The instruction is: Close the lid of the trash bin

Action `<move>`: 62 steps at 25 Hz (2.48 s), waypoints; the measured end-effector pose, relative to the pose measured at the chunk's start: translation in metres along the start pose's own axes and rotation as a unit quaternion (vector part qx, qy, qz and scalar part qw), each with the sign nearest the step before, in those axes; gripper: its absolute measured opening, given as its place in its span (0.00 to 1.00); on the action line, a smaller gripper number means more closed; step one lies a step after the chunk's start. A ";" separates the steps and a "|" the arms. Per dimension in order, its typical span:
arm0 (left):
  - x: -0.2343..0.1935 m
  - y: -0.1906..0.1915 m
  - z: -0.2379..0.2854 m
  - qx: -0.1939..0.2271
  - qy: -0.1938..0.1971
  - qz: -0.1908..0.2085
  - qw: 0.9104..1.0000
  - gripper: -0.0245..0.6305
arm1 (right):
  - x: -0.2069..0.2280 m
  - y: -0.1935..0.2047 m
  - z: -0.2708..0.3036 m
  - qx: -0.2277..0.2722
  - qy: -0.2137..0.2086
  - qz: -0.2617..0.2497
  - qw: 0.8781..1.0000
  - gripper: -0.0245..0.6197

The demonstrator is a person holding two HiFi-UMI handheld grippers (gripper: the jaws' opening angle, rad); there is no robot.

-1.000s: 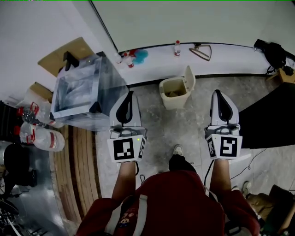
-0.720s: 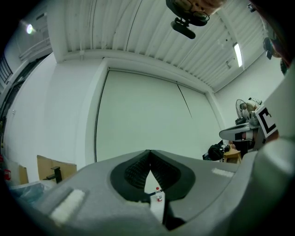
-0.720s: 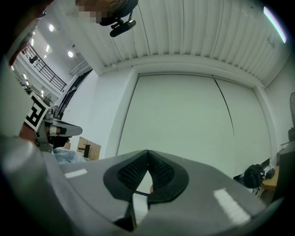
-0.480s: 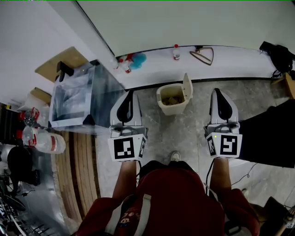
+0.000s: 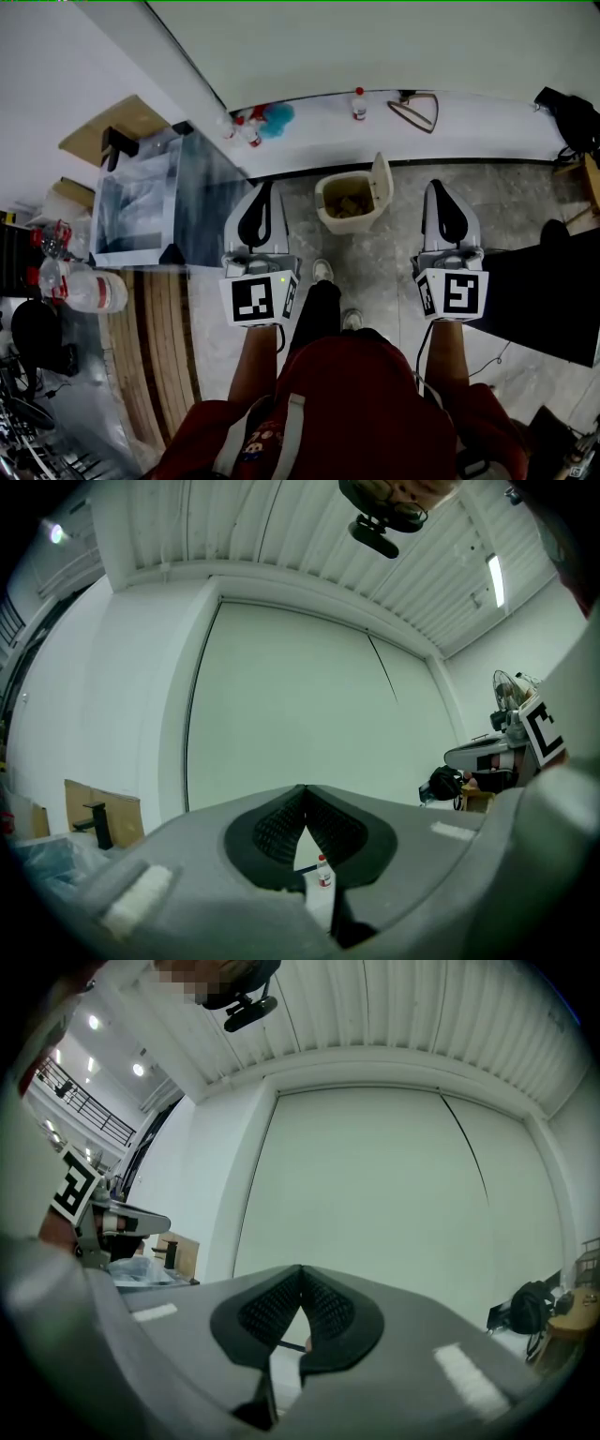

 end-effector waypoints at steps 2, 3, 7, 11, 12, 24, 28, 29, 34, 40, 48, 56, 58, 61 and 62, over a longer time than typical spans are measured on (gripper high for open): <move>-0.007 0.008 0.014 -0.003 0.003 -0.004 1.000 0.04 | -0.001 0.006 0.014 -0.003 -0.001 0.000 1.000 0.04; -0.010 0.011 0.022 -0.004 0.004 -0.006 1.000 0.04 | -0.001 0.009 0.021 -0.006 -0.001 -0.001 1.000 0.04; -0.027 0.027 0.052 -0.019 0.007 -0.016 1.000 0.04 | -0.005 0.026 0.055 -0.030 -0.007 -0.004 1.000 0.04; -0.048 0.050 0.084 -0.035 0.010 -0.025 0.999 0.04 | -0.013 0.055 0.091 -0.061 -0.009 -0.006 0.998 0.04; -0.054 0.058 0.091 -0.040 0.011 -0.028 0.999 0.04 | -0.016 0.065 0.099 -0.071 -0.010 -0.005 0.997 0.04; -0.084 0.176 0.144 -0.116 0.028 -0.058 0.991 0.04 | -0.051 0.195 0.156 -0.208 -0.024 0.015 0.978 0.14; -0.086 0.211 0.155 -0.134 0.032 -0.071 0.988 0.04 | -0.053 0.241 0.162 -0.248 -0.017 0.026 0.968 0.19; -0.086 0.219 0.156 -0.140 0.033 -0.074 0.987 0.04 | -0.053 0.252 0.162 -0.259 -0.016 0.029 0.965 0.21; -0.088 0.258 0.166 -0.164 0.043 -0.085 0.982 0.04 | -0.057 0.310 0.167 -0.311 -0.019 0.037 0.949 0.29; -0.085 0.300 0.172 -0.189 0.054 -0.088 0.977 0.04 | -0.062 0.378 0.164 -0.373 -0.026 0.056 0.926 0.35; -0.087 0.332 0.168 -0.214 0.061 -0.096 0.970 0.04 | -0.070 0.438 0.150 -0.435 -0.030 0.077 0.896 0.41; -0.086 0.342 0.166 -0.222 0.063 -0.100 0.968 0.04 | -0.075 0.450 0.145 -0.451 -0.034 0.084 0.888 0.42; -0.086 0.343 0.167 -0.222 0.062 -0.100 0.968 0.04 | -0.079 0.449 0.145 -0.451 -0.042 0.082 0.888 0.42; -0.085 0.344 0.168 -0.219 0.059 -0.102 0.968 0.04 | -0.087 0.447 0.146 -0.448 -0.055 0.082 0.888 0.42; -0.085 0.345 0.168 -0.220 0.058 -0.103 0.968 0.04 | -0.092 0.446 0.146 -0.447 -0.063 0.082 0.889 0.42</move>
Point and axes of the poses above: the fingertips, and each gripper's own axes: z forward along the fingers, x to its right, y out of its underside, the point moved 4 cm from there along -z, backward along the fingers, and after that the axes turned 9 degrees about -z, right-handed, at the moved point
